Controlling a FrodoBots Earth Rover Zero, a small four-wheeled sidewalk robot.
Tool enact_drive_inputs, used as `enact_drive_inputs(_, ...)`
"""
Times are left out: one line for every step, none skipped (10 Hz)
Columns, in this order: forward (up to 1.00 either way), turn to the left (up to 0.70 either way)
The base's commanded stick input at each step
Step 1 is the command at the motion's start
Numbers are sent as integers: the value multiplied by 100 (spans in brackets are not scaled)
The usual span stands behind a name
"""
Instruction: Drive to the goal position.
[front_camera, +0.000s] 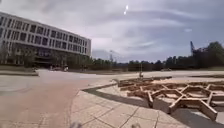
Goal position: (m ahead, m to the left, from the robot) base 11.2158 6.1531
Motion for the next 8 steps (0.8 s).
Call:
enact_drive_inputs(70, 0)
enact_drive_inputs(70, 0)
enact_drive_inputs(70, 0)
enact_drive_inputs(70, 0)
enact_drive_inputs(70, 0)
enact_drive_inputs(70, 0)
enact_drive_inputs(70, 0)
enact_drive_inputs(70, 0)
